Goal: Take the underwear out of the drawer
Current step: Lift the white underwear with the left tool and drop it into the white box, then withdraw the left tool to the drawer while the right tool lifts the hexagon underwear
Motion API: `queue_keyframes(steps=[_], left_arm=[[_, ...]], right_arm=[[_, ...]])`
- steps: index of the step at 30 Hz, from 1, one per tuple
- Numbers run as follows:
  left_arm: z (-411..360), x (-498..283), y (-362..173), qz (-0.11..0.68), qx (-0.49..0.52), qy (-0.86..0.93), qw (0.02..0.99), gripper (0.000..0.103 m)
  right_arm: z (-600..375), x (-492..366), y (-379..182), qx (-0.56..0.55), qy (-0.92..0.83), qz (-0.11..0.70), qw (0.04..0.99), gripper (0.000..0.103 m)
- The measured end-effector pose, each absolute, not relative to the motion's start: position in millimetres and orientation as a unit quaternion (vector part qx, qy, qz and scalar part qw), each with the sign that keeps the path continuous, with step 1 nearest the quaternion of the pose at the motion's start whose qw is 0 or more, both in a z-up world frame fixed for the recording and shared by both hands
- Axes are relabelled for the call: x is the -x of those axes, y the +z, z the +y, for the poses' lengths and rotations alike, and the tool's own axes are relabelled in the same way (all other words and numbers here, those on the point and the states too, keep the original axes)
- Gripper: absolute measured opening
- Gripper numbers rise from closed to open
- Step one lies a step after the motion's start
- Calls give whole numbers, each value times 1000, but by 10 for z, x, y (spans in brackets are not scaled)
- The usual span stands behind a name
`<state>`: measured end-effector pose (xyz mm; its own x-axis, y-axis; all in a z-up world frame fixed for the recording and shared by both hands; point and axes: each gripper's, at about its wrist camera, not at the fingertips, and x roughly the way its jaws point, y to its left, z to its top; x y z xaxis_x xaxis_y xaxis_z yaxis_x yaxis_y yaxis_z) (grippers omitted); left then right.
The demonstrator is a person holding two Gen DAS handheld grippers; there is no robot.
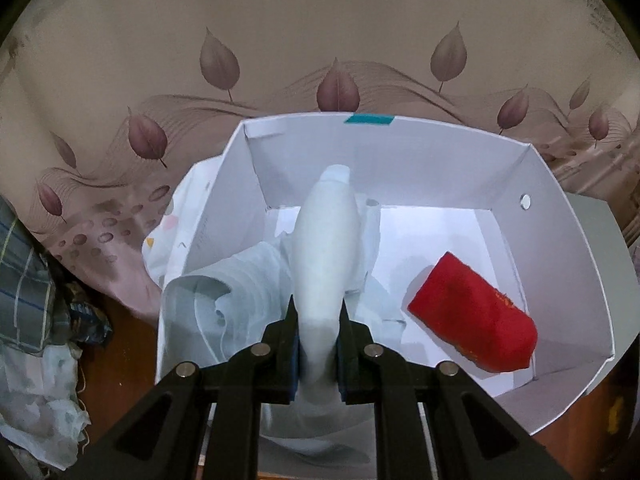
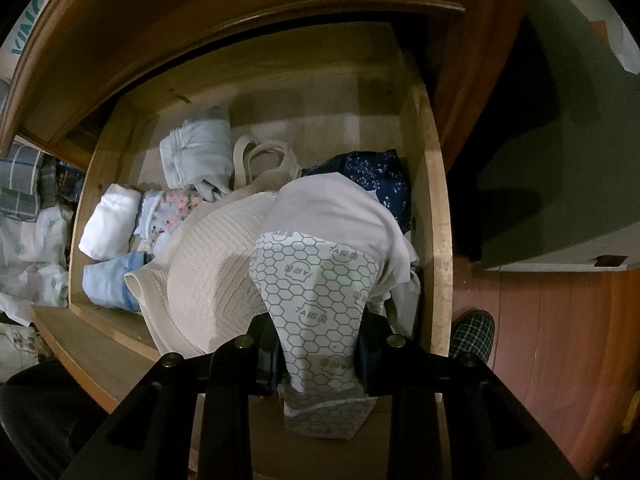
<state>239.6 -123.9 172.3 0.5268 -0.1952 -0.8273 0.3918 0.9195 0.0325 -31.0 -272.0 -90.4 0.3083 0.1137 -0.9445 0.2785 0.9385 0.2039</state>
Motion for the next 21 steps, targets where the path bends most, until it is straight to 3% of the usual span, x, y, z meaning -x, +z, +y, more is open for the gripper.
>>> queue_keyframes(steps=[4, 13, 21], left_arm=[[-1233, -2395, 1697, 458, -108, -168, 866, 19], [-1250, -2246, 1827, 436, -140, -171, 873, 54], [-1113, -2059, 2207, 388, -118, -176, 897, 61]], right_arm=[[-2724, 311, -904, -169, -51, 586, 791, 26], [-2722, 319, -906, -168, -51, 586, 791, 26], [-2728, 318, -911, -167, -51, 586, 791, 26]])
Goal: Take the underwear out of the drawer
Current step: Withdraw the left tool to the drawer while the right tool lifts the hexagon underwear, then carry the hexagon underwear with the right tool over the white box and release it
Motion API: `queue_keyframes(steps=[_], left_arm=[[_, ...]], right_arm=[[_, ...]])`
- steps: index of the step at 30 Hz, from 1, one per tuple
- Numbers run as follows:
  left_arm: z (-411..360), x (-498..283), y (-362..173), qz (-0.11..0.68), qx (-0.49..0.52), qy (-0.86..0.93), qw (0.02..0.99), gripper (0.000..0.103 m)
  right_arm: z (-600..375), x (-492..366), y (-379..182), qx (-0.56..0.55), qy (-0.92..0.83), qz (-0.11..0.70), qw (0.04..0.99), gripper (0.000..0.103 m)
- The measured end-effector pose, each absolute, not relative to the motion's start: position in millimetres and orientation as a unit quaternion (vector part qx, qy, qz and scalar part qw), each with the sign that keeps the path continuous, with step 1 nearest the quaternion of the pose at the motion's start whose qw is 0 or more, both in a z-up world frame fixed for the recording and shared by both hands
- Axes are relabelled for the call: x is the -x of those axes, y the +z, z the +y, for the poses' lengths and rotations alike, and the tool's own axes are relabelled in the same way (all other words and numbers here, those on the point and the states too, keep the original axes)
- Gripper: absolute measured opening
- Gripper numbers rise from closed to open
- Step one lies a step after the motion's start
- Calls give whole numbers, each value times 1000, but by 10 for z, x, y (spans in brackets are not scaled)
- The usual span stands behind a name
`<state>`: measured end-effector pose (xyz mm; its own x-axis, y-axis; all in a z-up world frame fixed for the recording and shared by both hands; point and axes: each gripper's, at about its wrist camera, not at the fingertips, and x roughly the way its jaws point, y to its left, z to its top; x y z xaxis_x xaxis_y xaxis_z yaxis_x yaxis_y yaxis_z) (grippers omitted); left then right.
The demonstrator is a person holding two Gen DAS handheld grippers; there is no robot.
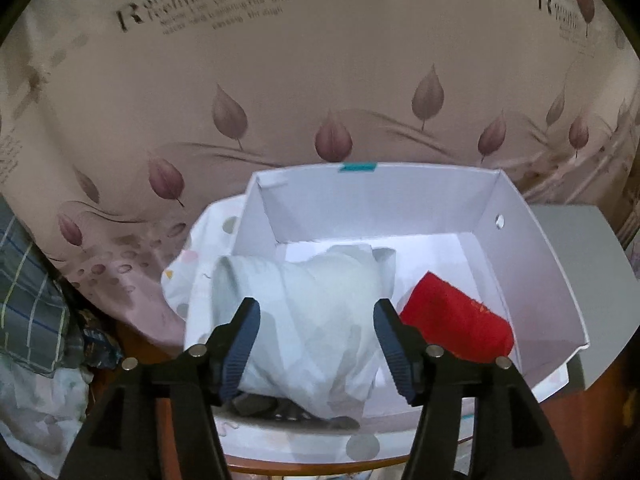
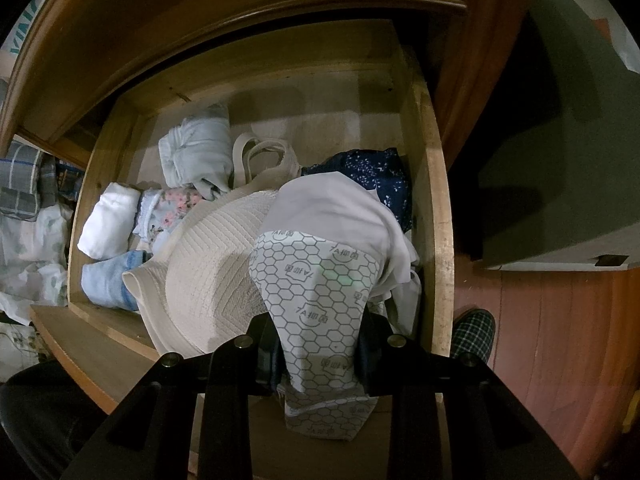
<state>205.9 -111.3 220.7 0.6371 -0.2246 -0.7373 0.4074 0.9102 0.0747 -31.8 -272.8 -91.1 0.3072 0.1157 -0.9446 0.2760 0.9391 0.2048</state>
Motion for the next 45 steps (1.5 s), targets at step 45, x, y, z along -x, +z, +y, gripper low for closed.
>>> queue_keyframes(steps=[45], left_arm=[[165, -644, 249, 425, -145, -97, 888, 63]], right_arm=[[-2686, 565, 835, -100, -15, 485, 869, 26]])
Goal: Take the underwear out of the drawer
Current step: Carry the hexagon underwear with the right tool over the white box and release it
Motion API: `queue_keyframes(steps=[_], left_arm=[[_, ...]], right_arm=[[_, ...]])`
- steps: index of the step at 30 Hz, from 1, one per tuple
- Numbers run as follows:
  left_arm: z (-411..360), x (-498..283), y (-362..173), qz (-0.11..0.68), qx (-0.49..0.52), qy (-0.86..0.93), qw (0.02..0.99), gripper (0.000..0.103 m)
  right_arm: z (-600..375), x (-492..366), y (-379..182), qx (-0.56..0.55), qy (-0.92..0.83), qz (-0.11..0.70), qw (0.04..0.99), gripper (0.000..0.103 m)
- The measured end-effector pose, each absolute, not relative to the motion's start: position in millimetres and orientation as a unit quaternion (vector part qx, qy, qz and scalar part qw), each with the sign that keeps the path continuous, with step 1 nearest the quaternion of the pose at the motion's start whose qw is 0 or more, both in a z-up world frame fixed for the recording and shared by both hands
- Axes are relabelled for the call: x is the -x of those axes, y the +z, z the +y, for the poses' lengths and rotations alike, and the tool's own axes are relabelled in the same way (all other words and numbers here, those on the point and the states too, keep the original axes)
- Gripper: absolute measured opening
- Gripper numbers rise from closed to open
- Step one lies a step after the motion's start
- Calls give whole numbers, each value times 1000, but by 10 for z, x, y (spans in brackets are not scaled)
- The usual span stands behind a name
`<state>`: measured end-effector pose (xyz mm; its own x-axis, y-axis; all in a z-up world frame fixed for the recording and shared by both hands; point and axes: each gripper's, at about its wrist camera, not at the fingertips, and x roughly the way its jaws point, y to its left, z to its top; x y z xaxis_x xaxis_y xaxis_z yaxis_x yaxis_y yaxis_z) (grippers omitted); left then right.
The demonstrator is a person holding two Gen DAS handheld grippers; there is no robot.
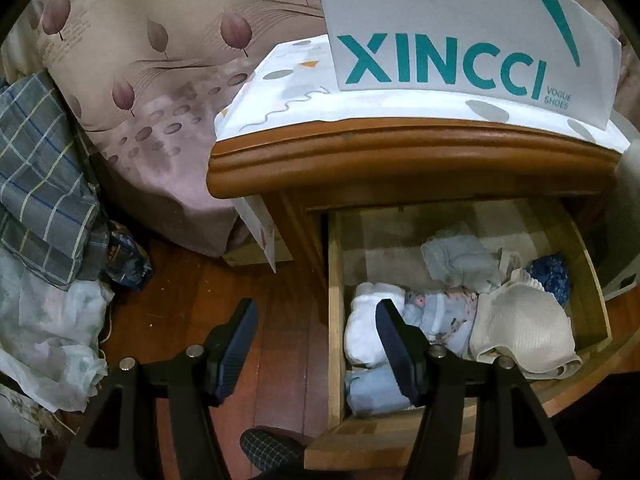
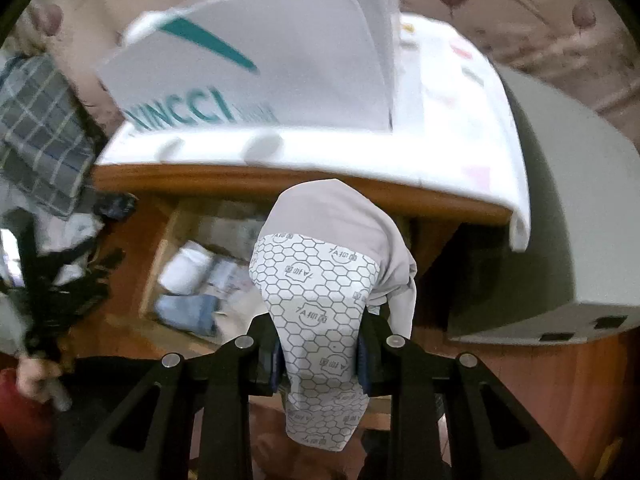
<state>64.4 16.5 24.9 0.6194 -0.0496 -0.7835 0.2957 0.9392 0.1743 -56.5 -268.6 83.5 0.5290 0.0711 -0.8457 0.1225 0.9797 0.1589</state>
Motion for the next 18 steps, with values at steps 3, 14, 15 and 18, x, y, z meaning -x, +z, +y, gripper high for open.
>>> queue_keyframes(steps=[3, 14, 15, 18], left_arm=[[182, -662, 236, 430, -141, -91, 887, 63], [334, -749, 234, 447, -98, -72, 886, 63], [361, -767, 227, 450, -91, -68, 886, 63], [450, -818, 211, 460, -68, -59, 883, 63]], right_arm=[[-2660, 580, 1174, -94, -9, 468, 879, 26], [-2592, 32, 2334, -57, -13, 388, 920, 26], [-2606, -54, 2370, -53, -17, 387, 921, 26], [-2622, -411, 2405, -47, -27, 392, 918, 26]])
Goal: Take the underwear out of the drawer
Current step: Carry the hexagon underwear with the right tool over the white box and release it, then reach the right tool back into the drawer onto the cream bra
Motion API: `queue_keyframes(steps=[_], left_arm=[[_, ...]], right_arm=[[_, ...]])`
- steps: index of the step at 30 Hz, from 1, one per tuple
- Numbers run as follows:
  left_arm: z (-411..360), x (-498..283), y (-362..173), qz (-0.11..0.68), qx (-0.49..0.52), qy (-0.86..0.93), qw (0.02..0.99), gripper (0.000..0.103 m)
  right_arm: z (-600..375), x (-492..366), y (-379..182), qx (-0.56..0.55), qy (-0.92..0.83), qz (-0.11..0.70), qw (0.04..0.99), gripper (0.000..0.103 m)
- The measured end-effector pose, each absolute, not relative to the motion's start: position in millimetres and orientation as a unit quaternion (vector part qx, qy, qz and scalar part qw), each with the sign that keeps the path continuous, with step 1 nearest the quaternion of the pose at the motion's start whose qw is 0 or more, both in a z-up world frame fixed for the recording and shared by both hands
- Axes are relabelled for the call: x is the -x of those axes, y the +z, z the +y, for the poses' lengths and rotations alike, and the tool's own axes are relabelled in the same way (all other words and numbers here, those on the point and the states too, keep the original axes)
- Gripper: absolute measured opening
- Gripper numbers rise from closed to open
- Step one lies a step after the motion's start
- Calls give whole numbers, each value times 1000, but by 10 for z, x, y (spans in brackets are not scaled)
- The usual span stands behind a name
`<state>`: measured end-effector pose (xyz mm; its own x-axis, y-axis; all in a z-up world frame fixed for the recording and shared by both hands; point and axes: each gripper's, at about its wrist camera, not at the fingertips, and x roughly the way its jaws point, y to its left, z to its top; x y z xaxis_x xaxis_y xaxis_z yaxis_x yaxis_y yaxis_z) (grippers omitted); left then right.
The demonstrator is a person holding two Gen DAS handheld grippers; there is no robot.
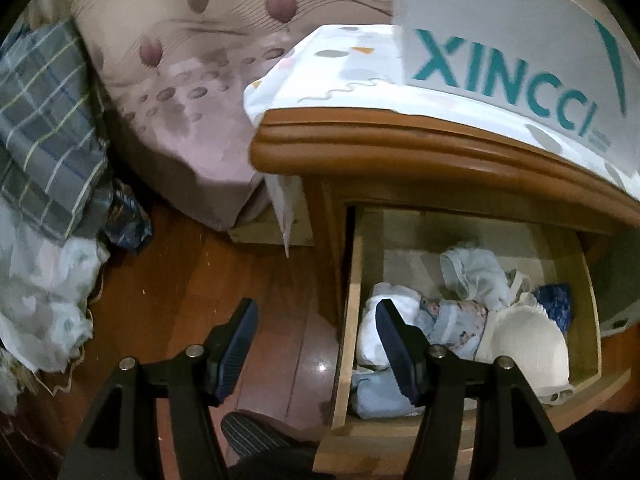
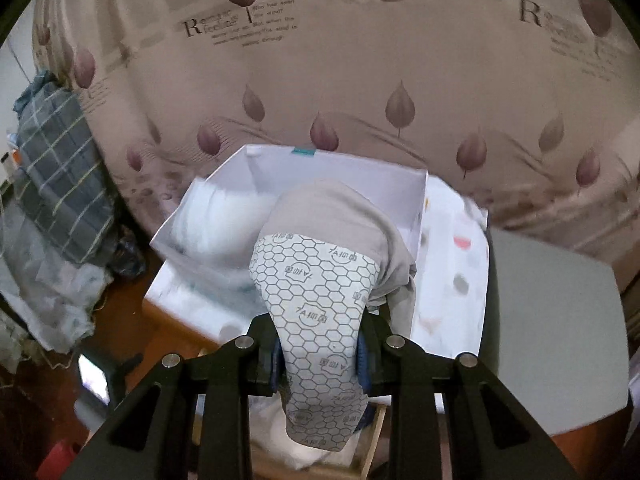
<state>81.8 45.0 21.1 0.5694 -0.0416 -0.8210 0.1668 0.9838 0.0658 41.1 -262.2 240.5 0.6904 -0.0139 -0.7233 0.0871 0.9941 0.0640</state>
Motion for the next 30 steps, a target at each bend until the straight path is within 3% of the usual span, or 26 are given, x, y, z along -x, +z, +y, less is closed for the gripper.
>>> queue_keyframes(steps=[8, 17, 20, 22, 23, 26, 30], left_arm=[[657, -947, 130, 491, -10, -43, 870, 63], [555, -953, 52, 500, -40, -42, 864, 63], [513, -958, 21, 506, -50, -47, 860, 63], [498, -967, 2, 509, -54, -48, 858, 63], [489, -974, -9, 510, -57, -47, 857, 63], [491, -974, -23, 513, -54, -50, 855, 63], [512, -969, -34, 515, -58, -46, 854, 63]], right_arm=[[-2742, -1257, 2010, -47, -56, 454, 888, 26], [-2798, -1566, 1594, -41, -81, 505, 858, 30], [-2797, -1549, 1597, -30, -88, 500, 861, 40], [-2787, -1496, 1665, -25, -89, 491, 866, 61], [-2784, -1442, 1728, -24, -90, 482, 871, 66], [-2757, -1250, 1948, -22, -83, 461, 883, 69], [-2729, -841, 2175, -34, -54, 448, 892, 81]])
